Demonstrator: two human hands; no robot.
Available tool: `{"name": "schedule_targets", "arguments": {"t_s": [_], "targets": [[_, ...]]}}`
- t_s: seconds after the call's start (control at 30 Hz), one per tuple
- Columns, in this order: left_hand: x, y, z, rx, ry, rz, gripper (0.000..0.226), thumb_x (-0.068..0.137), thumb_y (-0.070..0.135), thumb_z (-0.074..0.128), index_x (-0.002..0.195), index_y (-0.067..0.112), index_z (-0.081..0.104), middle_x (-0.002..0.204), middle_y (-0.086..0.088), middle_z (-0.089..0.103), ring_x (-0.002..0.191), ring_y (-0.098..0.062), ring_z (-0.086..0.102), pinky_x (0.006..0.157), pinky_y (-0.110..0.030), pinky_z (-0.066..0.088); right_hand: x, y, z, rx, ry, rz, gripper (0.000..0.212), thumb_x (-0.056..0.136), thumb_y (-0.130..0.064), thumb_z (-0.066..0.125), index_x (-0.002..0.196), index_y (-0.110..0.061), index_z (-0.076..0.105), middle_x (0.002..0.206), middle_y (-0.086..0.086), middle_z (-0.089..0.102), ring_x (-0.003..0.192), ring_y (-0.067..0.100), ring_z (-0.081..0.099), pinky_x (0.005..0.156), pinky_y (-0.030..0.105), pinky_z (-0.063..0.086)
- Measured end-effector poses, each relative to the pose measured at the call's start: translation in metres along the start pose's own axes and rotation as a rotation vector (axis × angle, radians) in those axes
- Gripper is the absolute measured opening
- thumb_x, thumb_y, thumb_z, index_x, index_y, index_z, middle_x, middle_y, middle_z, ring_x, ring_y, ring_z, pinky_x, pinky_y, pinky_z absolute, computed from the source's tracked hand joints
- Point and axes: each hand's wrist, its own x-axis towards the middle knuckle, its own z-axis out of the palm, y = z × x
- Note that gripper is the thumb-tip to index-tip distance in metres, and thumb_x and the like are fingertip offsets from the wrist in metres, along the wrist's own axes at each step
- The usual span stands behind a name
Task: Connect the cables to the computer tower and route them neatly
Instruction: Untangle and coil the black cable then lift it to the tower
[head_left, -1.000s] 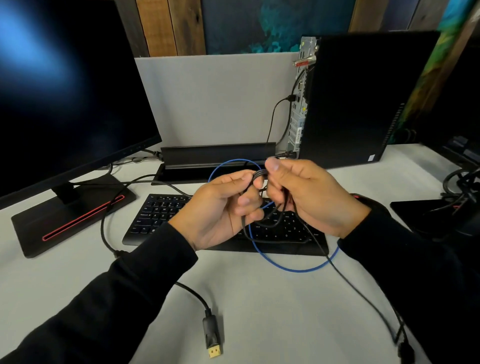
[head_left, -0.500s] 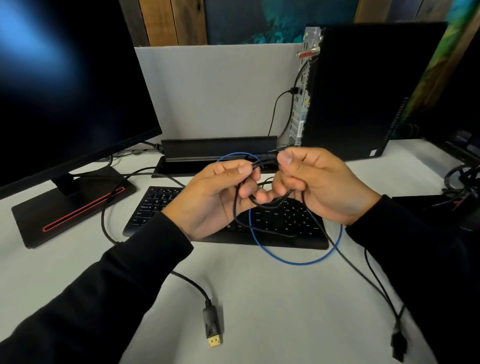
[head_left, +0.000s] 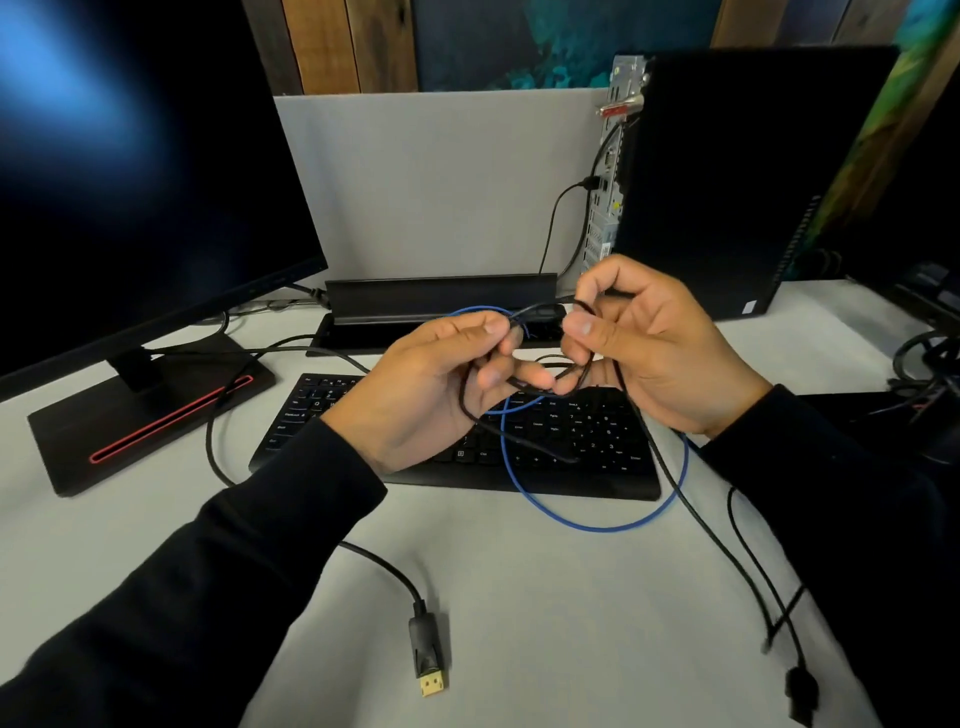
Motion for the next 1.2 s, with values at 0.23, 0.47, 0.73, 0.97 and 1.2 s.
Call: {"name": "schedule_targets", "arguments": {"t_s": [0.23,0.47,0.73,0.97,1.2], "targets": [[0.006,-0.006,0.007,-0.210,0.073,0.135,0.030,0.103,0.020,0.048,0.086,0.006,0.068,0.056,0.004,0.040,0.052,-0.012,0.042,0.067,-0.031,0.050,-0.002,0.012,0.000,0.181,-0.009,0.081,0.024,0.086,-0.020,0.069,0.099,-0.006,0.056,0.070,0.008,0.052,0.073,0.022,0.060,0.083,0.045,0.058],[0.007,-0.010,0.005,-0.298,0.055,0.085,0.037,0.105,0.024,0.043,0.092,0.004,0.070,0.052,0.005,0.036,0.048,-0.012,0.036,0.068,-0.030,0.049,-0.003,0.013,-0.002,0.071,0.054,0.076,0.026,0.091,-0.019,0.064,0.115,-0.011,0.072,0.073,0.008,0.058,0.076,0.022,0.065,0.075,0.042,0.063],[0.002,-0.018,-0.009,-0.174,-0.168,0.106,0.028,0.095,0.014,0.064,0.118,0.001,0.072,0.075,-0.002,0.060,0.071,-0.015,0.058,0.096,-0.036,0.050,-0.002,0.018,-0.001,-0.232,0.145,-0.057,0.024,0.099,-0.016,0.056,0.117,-0.012,0.071,0.081,0.019,0.063,0.079,0.024,0.070,0.071,0.033,0.063],[0.006,-0.021,-0.004,-0.246,-0.135,0.148,0.030,0.095,0.012,0.062,0.122,0.004,0.071,0.078,0.001,0.057,0.060,-0.005,0.043,0.056,-0.019,0.042,-0.005,0.024,0.003,-0.844,0.221,-0.254,0.021,0.109,-0.019,0.049,0.099,-0.015,0.068,0.067,-0.002,0.061,0.061,0.015,0.061,0.056,0.024,0.048],[0.008,-0.008,-0.006,-0.284,0.020,0.249,0.034,0.099,0.011,0.047,0.125,0.008,0.069,0.079,0.001,0.052,0.060,-0.006,0.036,0.057,-0.018,0.036,-0.007,0.029,-0.008,-0.091,0.146,0.143,0.038,0.108,-0.007,0.044,0.136,-0.026,0.060,0.070,0.007,0.051,0.059,0.018,0.047,0.059,0.034,0.052]]}}
